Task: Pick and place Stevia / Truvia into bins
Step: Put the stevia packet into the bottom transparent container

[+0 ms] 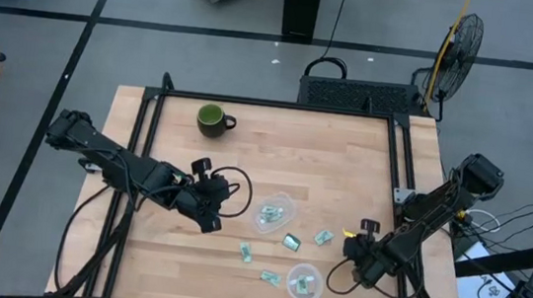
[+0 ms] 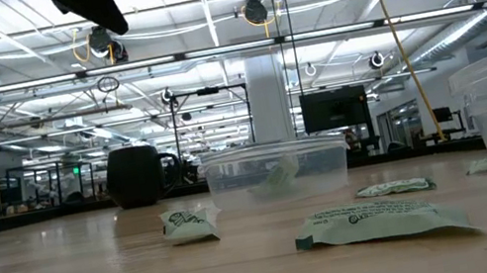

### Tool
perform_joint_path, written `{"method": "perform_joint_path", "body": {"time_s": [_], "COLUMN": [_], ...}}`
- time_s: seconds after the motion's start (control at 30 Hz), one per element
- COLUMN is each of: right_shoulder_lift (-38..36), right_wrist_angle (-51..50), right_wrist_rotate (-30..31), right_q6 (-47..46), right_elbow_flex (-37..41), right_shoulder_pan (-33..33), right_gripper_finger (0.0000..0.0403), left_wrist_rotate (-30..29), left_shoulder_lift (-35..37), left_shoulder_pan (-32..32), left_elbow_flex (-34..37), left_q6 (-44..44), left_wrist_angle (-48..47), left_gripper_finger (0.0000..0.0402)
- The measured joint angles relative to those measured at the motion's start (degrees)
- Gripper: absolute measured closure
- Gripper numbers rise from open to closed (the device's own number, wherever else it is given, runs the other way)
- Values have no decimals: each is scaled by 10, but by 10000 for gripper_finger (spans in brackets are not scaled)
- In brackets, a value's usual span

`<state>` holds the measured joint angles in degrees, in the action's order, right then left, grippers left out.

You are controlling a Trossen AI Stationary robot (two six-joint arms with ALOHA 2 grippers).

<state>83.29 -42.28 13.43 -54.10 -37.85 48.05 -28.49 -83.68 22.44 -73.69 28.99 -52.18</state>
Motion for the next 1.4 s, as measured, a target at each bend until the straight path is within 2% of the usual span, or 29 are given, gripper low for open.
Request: {"method": "perform_joint_path", "body": {"time_s": [0.3,0.57,0.83,0.97,1.13,1.27,1.4], "right_shoulder_lift": [-1,-25,-118,-168,-194,-152,-75], "right_wrist_angle": [19,36,71,172,381,503,580], "right_wrist_rotate": [0,16,95,152,159,98,44], "right_q6": [-35,-63,-61,11,143,217,220], "right_elbow_flex": [1,1,-1,-1,-2,-2,-2], "right_shoulder_pan": [0,0,0,6,8,3,-8], "right_gripper_finger": [397,401,402,402,402,403,403], "left_wrist_rotate": [0,0,1,1,1,1,1], "left_shoulder_lift": [0,0,0,0,0,0,0], "left_shoulder_pan": [0,0,0,0,0,0,0], "left_elbow_flex": [0,0,0,0,0,0,0], "left_q6": [0,0,0,0,-11,-23,-19], "left_wrist_angle": [0,0,3,5,20,30,30], "left_gripper_finger": [344,344,344,344,344,344,344]}}
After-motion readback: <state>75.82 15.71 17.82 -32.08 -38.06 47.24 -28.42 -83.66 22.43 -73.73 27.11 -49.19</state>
